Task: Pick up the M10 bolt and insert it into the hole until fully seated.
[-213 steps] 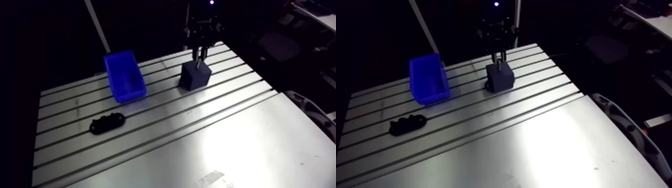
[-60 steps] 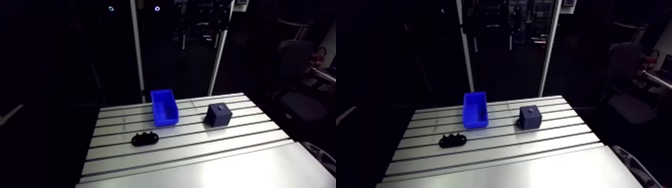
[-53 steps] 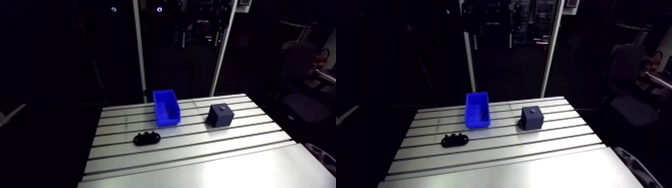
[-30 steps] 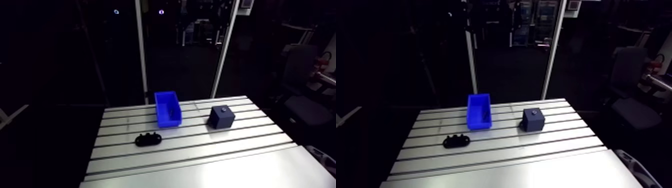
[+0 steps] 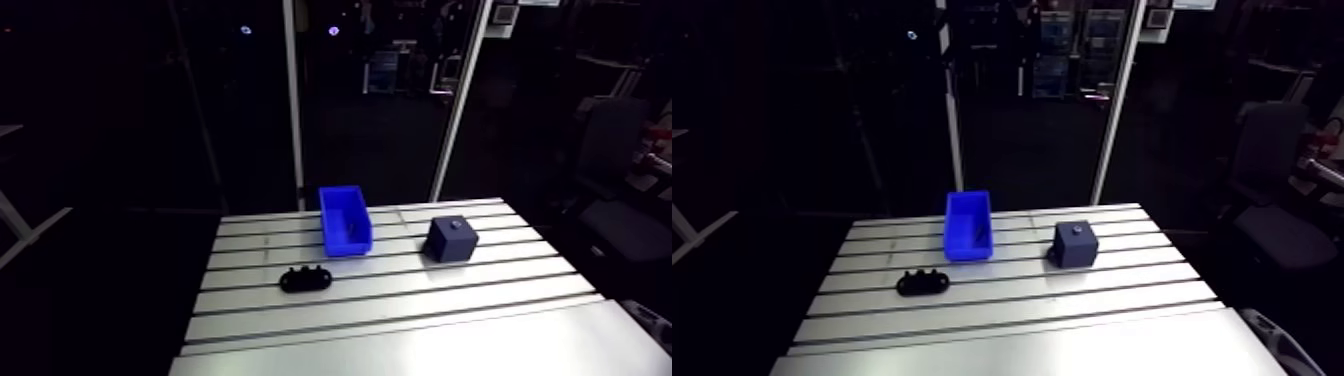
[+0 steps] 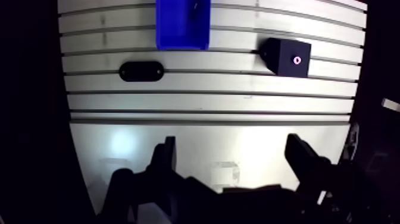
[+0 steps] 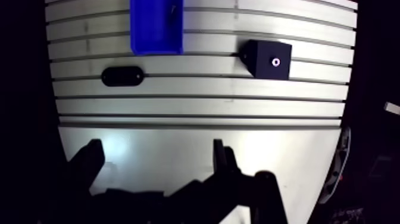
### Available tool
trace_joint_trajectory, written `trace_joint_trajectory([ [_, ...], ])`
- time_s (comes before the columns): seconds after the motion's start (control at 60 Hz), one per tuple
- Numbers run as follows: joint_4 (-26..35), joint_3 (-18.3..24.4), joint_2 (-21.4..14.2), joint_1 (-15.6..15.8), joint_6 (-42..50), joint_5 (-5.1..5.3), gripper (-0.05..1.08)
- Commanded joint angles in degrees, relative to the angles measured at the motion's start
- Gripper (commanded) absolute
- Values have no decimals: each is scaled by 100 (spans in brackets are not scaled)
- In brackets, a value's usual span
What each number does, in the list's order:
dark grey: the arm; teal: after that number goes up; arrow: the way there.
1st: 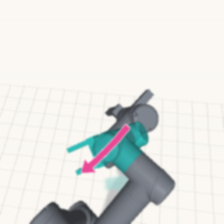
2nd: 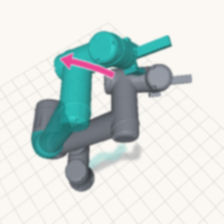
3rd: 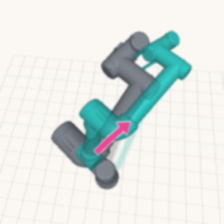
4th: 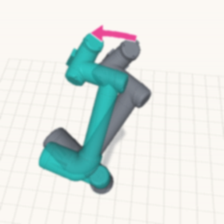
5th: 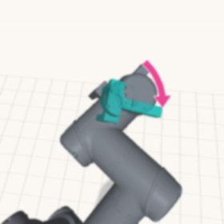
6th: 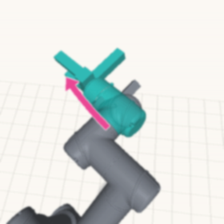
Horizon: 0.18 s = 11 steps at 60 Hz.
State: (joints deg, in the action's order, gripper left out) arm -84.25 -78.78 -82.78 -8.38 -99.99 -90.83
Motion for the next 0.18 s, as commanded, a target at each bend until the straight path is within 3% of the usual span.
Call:
trace_joint_trajectory([
  [0.017, 1, -1, 4, 46, 2, 0, 1],
  [0.183, -8, 7, 4, 46, 2, 0, 1],
])
